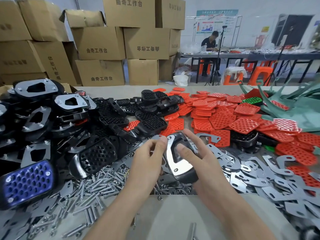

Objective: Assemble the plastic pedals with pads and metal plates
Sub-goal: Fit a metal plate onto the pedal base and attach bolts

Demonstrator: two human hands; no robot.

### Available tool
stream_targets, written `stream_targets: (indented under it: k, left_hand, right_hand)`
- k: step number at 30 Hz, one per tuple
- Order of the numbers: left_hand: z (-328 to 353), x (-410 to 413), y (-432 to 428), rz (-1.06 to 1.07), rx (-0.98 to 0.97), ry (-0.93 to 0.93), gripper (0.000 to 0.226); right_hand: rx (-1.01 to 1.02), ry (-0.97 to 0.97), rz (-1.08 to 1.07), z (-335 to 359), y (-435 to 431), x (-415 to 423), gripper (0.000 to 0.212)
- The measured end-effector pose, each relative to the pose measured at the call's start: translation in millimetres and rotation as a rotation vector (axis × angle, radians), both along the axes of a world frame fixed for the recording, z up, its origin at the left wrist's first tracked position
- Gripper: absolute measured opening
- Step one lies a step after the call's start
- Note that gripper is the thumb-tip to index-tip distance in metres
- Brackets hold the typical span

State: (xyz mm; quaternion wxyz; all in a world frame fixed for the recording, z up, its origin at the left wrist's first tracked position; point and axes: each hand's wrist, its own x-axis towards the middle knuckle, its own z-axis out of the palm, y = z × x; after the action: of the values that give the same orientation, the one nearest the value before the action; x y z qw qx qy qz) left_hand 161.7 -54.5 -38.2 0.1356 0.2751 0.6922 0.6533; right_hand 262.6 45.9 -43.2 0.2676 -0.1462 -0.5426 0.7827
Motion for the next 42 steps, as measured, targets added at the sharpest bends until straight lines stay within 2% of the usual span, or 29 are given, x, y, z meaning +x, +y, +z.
stream_targets:
  k: [2, 4, 6, 10, 14, 21, 25, 28, 31, 36, 42]
  left_hand:
    - [0.2, -0.1, 0.6, 0.052, 0.021, -0.043, 0.043]
    - [1.3, 1.3, 1.2, 0.075, 0.071, -0.111, 0.046]
    - [3.0, 2.5, 1.5, 0.076, 0.112, -0.140, 0.045]
    - [5.9, 3.7, 1.9, 0.101, 0.147, -0.130, 0.045]
    - [10.6, 4.2, -2.9, 0.168, 0.193, -0.046, 0.041]
    - [14.3, -9.2, -9.0, -0.037, 0.180, -0.262, 0.041]
    - [14.2, -17.6, -12.8, -0.170, 0.175, -0.300, 0.046]
    - [15.4, -17.7, -12.8, -0.182, 0.187, -0.338, 0.041]
    - [16.2, -16.0, -13.5, -0.163, 0.128, -0.270, 0.028]
    - [18.0, -9.2, -9.8, -0.029, 0.067, -0.093, 0.026]
    - [21.5, -8.7, -5.8, -0.015, 0.059, -0.064, 0.025]
  right_hand:
    - [-0.143, 0.075, 0.124, 1.4, -1.8, -1.7, 0.069]
    - [-0.198, 0.104, 0.171, 1.3, -3.5, -3.9, 0.073]
    - [-0.191, 0.119, 0.171, 1.3, -4.9, -4.4, 0.066]
    - [-0.143, 0.192, 0.186, 2.4, -3.3, -3.4, 0.037]
    - [-0.090, 0.125, 0.119, -2.5, -3.1, -6.8, 0.038]
    - [-0.025, 0.007, 0.031, -8.4, -2.1, -9.6, 0.043]
    - [-0.026, -0.031, -0.014, -10.3, -1.7, -10.8, 0.049]
    - [0.010, -0.071, -0.052, -10.8, -1.9, -10.5, 0.055]
    - [0.054, -0.101, -0.085, -11.7, -3.4, -9.8, 0.052]
    - [0.097, -0.067, -0.118, -11.7, -5.7, -9.1, 0.014]
    - [0.132, -0.163, -0.211, -8.9, -6.8, -9.9, 0.017]
